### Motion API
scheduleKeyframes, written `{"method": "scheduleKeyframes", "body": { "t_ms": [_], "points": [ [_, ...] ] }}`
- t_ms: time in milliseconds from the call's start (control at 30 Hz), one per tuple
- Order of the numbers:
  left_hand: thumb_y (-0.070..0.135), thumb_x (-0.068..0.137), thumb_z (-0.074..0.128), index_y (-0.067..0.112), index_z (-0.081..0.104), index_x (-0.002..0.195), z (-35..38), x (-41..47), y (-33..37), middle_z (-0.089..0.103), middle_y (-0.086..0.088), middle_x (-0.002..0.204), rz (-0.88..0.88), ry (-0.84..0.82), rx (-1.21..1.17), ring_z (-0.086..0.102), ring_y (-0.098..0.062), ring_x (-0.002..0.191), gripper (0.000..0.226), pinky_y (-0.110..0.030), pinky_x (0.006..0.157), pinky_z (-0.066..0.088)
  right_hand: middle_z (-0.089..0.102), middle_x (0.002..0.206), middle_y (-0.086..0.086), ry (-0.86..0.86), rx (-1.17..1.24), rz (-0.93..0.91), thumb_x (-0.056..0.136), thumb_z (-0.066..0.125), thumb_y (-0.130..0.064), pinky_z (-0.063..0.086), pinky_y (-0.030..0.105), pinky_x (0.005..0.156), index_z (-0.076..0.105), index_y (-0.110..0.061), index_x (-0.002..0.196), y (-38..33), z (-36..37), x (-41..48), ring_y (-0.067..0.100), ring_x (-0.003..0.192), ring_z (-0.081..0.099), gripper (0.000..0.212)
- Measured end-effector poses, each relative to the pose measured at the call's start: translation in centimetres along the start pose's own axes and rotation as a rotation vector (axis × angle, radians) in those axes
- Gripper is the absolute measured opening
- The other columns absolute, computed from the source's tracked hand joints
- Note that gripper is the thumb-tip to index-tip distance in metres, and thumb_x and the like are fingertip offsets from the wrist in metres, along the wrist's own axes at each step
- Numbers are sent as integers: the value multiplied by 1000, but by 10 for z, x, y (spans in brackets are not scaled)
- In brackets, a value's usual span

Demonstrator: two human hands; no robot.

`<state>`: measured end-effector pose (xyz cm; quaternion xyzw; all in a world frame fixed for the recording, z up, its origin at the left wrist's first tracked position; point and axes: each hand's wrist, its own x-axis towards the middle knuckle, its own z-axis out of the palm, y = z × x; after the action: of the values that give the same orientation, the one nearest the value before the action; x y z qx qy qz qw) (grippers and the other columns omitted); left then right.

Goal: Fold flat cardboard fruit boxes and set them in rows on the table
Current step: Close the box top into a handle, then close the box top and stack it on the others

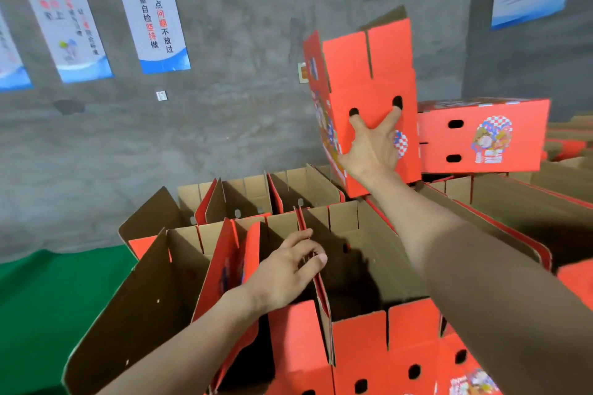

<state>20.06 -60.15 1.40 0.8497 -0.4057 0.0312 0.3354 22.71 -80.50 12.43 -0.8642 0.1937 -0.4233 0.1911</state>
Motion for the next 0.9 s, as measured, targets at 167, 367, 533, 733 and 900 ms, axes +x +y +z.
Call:
{"method": "scheduleKeyframes", "body": {
  "t_ms": [167,367,533,733,900],
  "points": [
    [29,97,48,20,62,110,1,0,-2,40,5,138,15,-7,-43,19,4,139,21,0,100,18,-20,153,24,-110,-16,156,81,71,-31,43,43,97,34,-37,140,41,2,6,44,125,39,70],
    [29,97,48,22,62,109,3,1,-1,41,4,139,13,6,-65,19,3,139,19,-5,102,19,-31,151,20,-85,-138,104,89,62,-19,40,51,97,-1,-48,147,44,15,-9,43,136,20,90],
    [29,97,48,21,61,112,2,0,0,41,3,142,14,15,-29,19,4,139,21,3,97,16,-32,152,13,-181,-234,83,89,61,-28,32,63,101,-15,-50,144,50,18,-16,48,141,0,96],
    [40,98,42,31,56,121,0,0,8,26,7,154,-92,-37,86,24,-8,141,28,-37,114,25,-35,151,14,-401,-196,226,88,61,-19,35,62,102,-23,-52,140,46,1,-9,53,140,1,105],
    [49,99,29,39,37,140,-4,-3,23,17,11,157,-203,-85,364,21,-21,144,43,-58,112,19,-17,158,13,-277,-135,36,87,59,-13,30,55,108,4,-27,151,13,-14,-22,43,144,2,86]
  ]
}}
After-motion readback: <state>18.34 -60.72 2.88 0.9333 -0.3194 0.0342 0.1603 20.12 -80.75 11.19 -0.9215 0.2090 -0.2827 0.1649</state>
